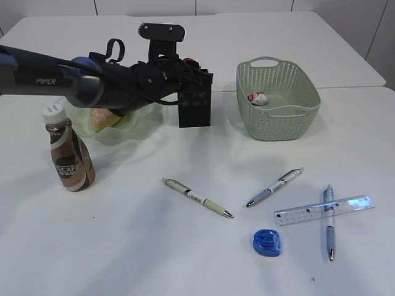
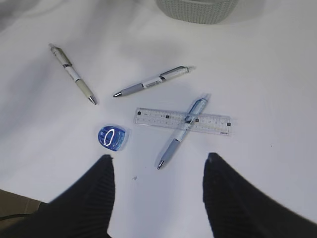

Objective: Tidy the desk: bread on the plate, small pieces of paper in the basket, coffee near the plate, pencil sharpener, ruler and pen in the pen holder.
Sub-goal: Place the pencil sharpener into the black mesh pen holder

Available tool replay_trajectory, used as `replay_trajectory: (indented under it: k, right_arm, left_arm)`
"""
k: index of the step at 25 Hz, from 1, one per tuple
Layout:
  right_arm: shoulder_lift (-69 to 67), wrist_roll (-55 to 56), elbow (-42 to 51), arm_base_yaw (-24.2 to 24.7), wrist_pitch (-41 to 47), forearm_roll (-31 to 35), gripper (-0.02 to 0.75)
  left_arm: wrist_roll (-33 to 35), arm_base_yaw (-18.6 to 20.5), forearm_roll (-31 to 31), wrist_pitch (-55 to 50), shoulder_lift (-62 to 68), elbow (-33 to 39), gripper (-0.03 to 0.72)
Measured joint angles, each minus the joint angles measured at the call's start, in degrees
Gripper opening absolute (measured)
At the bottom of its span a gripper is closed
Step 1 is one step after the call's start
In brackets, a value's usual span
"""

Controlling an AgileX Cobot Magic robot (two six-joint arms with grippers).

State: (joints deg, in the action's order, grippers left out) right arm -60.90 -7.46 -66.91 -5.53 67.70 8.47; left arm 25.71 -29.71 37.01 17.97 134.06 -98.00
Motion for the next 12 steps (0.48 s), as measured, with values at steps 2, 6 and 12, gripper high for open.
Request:
replay_trajectory:
  k: [2,6,12]
  right_arm:
    - [0.0,0.0,0.0,0.0,0.0,0.0,0.449]
    - [0.0,0.0,0.0,0.0,0.0,0.0,0.449]
    - [0.0,0.0,0.0,0.0,0.0,0.0,0.449]
  left_arm:
    - [0.0,0.0,0.0,0.0,0.0,0.0,0.336]
    - [0.0,0.0,0.0,0.0,0.0,0.0,0.365]
    - [0.0,0.0,0.0,0.0,0.0,0.0,0.442]
